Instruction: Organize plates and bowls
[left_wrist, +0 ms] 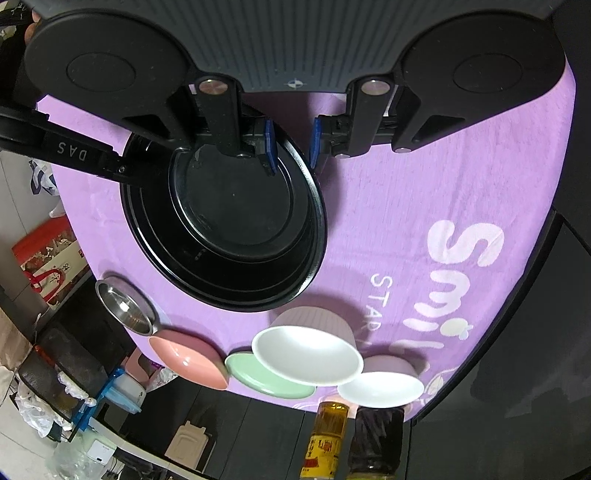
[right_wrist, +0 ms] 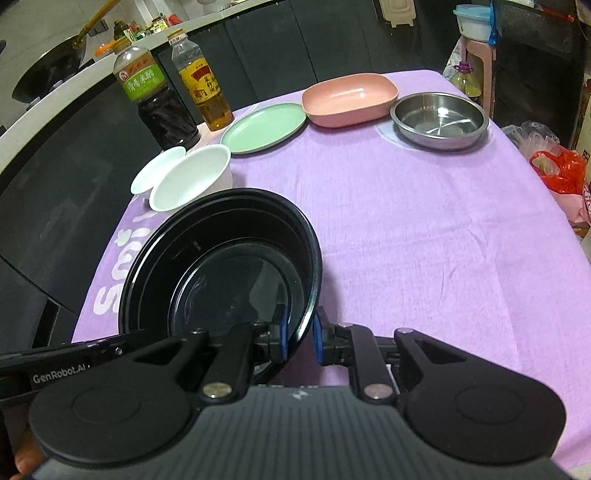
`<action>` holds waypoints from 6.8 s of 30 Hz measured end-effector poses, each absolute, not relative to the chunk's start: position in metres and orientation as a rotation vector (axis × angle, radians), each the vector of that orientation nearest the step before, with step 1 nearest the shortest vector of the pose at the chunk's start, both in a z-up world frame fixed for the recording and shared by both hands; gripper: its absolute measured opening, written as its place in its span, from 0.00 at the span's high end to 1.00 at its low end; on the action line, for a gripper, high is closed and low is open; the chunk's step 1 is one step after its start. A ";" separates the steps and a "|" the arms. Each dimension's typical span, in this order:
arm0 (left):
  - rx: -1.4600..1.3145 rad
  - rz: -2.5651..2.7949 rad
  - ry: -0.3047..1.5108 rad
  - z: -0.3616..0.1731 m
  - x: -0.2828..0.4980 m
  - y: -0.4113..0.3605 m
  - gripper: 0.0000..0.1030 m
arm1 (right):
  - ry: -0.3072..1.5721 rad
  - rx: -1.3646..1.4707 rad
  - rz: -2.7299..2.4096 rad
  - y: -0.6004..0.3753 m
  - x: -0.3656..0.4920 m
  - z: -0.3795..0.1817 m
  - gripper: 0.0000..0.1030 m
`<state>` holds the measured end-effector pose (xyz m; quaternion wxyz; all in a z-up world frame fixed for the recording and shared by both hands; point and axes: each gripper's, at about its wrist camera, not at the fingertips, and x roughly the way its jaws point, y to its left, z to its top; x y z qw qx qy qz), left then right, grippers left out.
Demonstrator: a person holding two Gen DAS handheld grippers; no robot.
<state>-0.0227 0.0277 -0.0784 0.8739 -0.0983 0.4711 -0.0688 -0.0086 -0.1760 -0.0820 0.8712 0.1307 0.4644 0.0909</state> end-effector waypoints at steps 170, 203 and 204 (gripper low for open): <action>-0.128 -0.193 0.886 -0.057 -0.002 0.008 0.85 | 0.937 0.235 0.366 -0.151 0.009 -0.049 0.89; -0.115 -0.170 0.951 -0.077 0.012 0.011 0.85 | 1.004 0.217 0.320 -0.150 0.021 -0.072 0.89; -0.115 -0.174 0.955 -0.078 0.012 0.010 0.85 | 1.005 0.212 0.316 -0.150 0.021 -0.073 0.89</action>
